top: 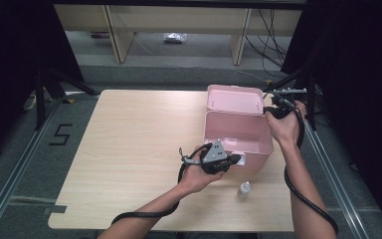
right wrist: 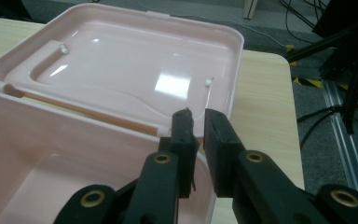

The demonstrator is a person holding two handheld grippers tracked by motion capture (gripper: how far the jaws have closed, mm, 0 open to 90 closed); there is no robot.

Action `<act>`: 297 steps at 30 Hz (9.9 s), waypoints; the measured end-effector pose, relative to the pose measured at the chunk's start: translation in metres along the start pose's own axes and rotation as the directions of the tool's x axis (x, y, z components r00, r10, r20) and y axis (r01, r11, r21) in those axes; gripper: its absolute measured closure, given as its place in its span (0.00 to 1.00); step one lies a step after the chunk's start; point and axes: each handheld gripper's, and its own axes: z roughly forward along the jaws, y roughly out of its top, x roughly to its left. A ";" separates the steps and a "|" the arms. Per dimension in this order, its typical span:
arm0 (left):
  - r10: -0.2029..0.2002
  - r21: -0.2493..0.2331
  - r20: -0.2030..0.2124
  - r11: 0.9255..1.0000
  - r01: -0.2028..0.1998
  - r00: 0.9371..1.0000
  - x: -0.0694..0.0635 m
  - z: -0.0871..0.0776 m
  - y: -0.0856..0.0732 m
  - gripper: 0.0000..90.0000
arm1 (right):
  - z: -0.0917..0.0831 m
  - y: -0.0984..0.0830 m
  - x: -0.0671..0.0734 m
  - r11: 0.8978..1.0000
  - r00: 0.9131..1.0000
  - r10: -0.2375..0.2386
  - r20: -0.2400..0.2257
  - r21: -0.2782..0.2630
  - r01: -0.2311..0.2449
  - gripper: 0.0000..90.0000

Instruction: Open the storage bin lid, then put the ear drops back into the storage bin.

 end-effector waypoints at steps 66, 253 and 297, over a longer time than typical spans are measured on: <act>-0.143 -0.029 -0.197 0.990 0.140 0.970 0.043 -0.117 0.002 0.51 | -0.086 -0.068 0.032 0.958 0.985 -0.021 -0.169 0.278 0.068 0.80; -0.167 -0.013 -0.222 0.986 0.168 0.961 0.044 -0.116 -0.012 0.47 | -0.086 -0.072 0.075 0.742 0.930 -0.198 -0.310 0.572 0.349 0.80; -0.164 -0.013 -0.220 0.986 0.165 0.962 0.044 -0.116 -0.011 0.46 | -0.109 -0.039 0.061 0.782 0.938 -0.192 -0.290 0.532 0.324 0.80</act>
